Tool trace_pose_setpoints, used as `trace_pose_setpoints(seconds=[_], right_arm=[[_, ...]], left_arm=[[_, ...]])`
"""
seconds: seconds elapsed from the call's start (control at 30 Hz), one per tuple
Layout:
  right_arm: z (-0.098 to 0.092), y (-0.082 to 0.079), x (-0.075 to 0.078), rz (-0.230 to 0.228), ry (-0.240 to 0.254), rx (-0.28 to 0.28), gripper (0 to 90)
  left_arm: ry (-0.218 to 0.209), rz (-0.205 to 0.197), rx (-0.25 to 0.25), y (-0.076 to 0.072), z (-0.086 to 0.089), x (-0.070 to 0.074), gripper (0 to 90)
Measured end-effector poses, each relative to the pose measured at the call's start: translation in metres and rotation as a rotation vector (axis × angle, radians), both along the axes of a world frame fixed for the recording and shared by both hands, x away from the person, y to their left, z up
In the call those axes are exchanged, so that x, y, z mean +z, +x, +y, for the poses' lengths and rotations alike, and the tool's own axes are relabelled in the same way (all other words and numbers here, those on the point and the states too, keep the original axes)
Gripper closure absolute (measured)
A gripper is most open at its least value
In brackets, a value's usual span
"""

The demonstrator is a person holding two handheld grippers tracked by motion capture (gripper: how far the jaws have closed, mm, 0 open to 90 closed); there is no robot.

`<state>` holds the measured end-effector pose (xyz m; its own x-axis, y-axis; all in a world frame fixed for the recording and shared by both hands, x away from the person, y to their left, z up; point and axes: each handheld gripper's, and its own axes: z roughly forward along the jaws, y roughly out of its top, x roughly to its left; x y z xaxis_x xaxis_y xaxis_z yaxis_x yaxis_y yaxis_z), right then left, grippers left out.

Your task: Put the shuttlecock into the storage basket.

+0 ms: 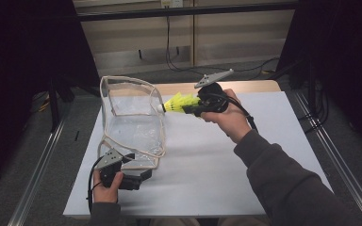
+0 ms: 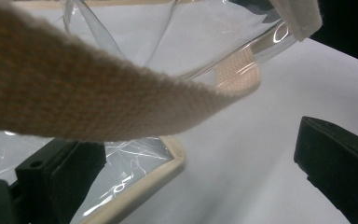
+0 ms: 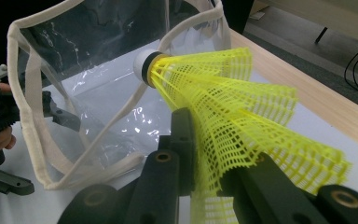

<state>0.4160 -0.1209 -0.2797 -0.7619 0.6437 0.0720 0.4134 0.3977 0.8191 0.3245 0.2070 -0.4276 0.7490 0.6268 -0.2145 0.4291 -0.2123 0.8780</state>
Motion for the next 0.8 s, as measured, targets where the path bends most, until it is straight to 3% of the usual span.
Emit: trace_pose_setpoints(seconds=[0.8], right_arm=[[0.031,0.006,0.022,-0.027,-0.017,0.029,82.5]], left_arm=[[-0.007,0.001,-0.003,0.000,0.000,0.000,1.9]])
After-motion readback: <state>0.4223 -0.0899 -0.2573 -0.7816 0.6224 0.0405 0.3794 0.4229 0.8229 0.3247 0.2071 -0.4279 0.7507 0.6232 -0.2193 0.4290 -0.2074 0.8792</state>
